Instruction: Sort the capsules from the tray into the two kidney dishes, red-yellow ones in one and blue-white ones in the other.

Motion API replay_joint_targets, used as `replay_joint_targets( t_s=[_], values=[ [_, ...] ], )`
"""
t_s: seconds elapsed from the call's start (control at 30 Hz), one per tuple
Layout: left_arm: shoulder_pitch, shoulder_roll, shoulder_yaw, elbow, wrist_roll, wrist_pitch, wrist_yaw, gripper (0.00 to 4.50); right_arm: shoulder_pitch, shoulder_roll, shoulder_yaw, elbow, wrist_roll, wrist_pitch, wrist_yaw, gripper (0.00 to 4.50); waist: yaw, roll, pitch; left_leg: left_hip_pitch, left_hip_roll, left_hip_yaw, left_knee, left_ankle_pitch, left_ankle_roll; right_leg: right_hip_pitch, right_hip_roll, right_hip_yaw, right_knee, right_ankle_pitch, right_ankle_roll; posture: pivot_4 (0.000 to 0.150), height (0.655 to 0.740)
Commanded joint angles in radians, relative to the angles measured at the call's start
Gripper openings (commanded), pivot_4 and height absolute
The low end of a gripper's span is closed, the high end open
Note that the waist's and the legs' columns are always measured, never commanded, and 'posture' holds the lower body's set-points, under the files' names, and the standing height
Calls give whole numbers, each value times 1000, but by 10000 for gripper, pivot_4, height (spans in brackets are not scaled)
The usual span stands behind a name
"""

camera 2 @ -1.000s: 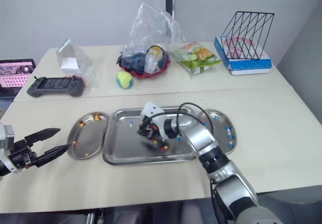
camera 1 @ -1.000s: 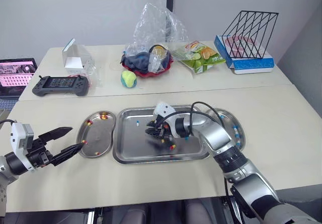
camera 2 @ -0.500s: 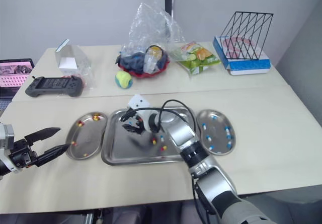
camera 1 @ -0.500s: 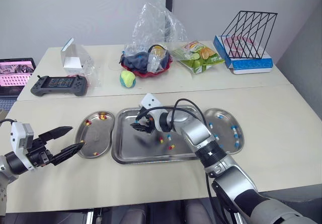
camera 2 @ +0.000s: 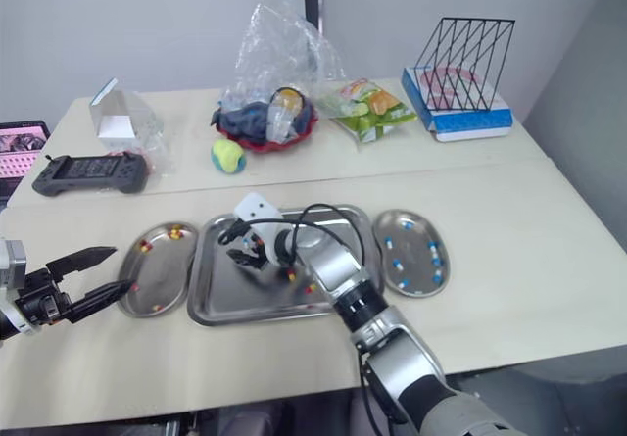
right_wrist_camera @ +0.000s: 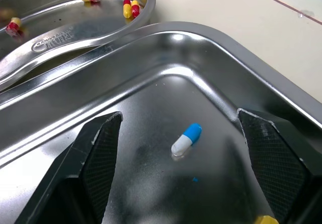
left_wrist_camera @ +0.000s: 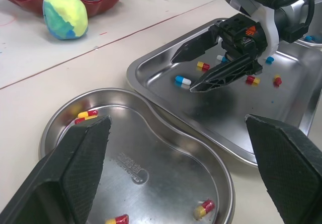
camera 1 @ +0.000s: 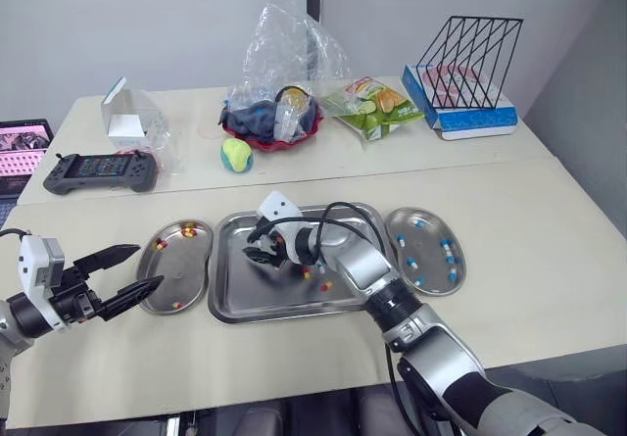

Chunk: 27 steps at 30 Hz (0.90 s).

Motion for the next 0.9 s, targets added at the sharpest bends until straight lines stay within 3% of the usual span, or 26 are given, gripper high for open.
replay_joint_targets(
  t_s=[0.03,0.4,0.63,0.9],
  values=[
    [0,19,25,-16,-20,5,-3,45000,2,17,6,15,-16,-8,-15,36012,0,0,0,0,0,0,0,0,0,0,0,0,0,0,0,1500,7400],
    [-1,16,25,-20,-19,9,-4,45000,1,40,-3,46,-18,-13,-20,161,-1,0,0,0,0,1,0,-1,-1,-1,1,0,0,1,-1,1500,7400],
    [-3,15,21,-24,-19,12,-1,45000,5,30,-7,15,-10,2,-7,161,-1,0,0,0,0,1,0,-1,-1,-1,1,0,0,1,-1,1500,7400],
    [-6,14,17,-24,-20,13,-5,45000,21,-69,-62,-227,92,50,134,161,0,0,0,0,0,1,1,-1,0,-1,1,0,0,1,-1,1500,7400]
  ],
)
